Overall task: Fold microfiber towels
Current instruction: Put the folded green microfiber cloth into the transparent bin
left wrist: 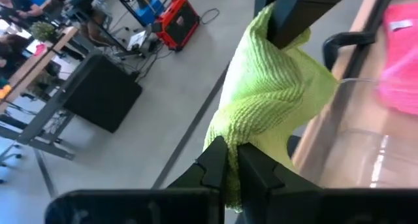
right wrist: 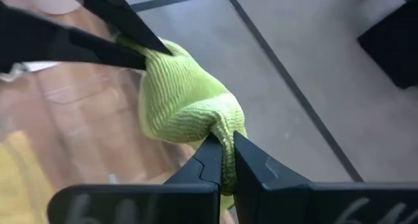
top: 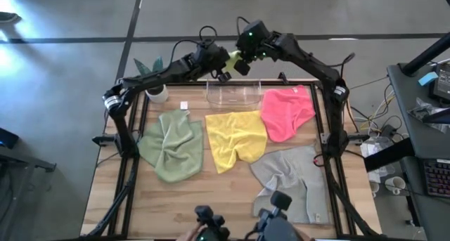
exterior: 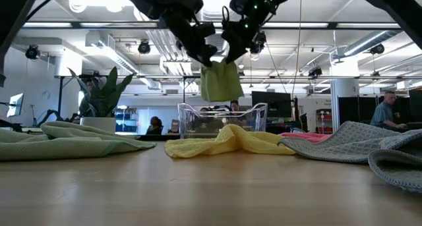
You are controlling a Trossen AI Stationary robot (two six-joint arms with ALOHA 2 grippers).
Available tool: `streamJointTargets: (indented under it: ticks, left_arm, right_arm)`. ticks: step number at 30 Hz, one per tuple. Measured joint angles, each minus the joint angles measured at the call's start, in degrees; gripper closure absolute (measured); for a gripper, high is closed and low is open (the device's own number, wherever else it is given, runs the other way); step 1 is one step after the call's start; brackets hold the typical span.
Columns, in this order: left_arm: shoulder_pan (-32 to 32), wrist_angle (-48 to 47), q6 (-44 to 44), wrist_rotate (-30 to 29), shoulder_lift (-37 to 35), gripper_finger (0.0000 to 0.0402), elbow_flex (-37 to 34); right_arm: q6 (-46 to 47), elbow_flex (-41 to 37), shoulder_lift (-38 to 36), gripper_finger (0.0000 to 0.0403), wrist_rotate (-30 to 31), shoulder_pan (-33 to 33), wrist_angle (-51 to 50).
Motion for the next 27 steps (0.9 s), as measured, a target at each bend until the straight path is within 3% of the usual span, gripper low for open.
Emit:
streamJointTargets:
  ticks: [16,22,27]
  left_arm:
    - [4.07,5.52,7.57,4.36,6.29,0.0394,0.11]
    - [4.33,-0.92,7.13,6.41,7.08,0.0394,-0.02]
    - [3.47,-10.48,5.54,9.53,6.62,0.0394,-0.02]
  right_arm:
    - [-8.33,-13.48,-0.09,0.0394,-3.14,-3.56,16.69]
    - [-8.3,-19.65,-0.09,0.0394,-6.03,-3.52,16.49]
    - [-6.78,-20.42,-0.11,0.0394,-9.77,-2.43,11.85]
